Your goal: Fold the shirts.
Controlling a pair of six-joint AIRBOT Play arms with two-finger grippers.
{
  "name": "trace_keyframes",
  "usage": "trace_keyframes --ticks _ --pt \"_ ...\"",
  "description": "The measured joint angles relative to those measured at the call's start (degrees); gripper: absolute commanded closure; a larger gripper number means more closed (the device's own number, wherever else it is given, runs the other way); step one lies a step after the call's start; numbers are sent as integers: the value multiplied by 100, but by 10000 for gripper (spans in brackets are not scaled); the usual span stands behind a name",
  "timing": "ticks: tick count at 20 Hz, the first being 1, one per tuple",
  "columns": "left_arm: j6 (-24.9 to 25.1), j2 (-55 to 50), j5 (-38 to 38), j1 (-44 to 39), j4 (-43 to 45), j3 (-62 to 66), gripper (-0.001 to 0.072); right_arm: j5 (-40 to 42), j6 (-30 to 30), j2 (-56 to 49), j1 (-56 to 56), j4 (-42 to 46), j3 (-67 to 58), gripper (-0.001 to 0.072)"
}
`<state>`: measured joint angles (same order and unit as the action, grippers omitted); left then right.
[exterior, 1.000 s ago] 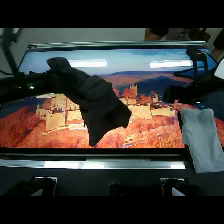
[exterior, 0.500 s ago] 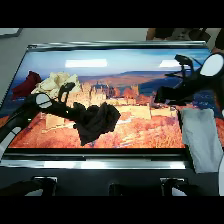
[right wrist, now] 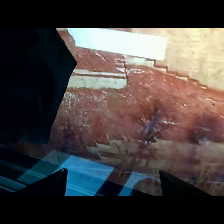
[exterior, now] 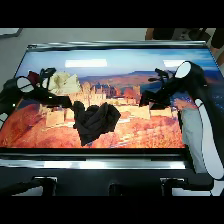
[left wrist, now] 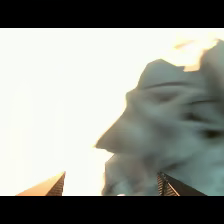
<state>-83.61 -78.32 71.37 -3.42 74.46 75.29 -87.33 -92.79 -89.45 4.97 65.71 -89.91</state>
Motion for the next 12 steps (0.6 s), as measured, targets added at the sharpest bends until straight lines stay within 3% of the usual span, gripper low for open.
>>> trace_keyframes --ticks 3,4,5,6,12 --pt "-160 72 271 603 -140 -678 53 201 4 -365 212 -116 2 30" --pt "-153 107 304 730 -323 -1014 72 256 4 -490 262 -164 0 30" --pt "-129 138 323 811 -531 -1338 141 308 4 -601 293 -205 2 31" --pt "-52 155 304 855 -796 -1690 146 354 4 -699 315 -260 2 31" --pt "533 184 -271 468 -2315 -3163 147 514 -2 -1016 372 -461 0 31"
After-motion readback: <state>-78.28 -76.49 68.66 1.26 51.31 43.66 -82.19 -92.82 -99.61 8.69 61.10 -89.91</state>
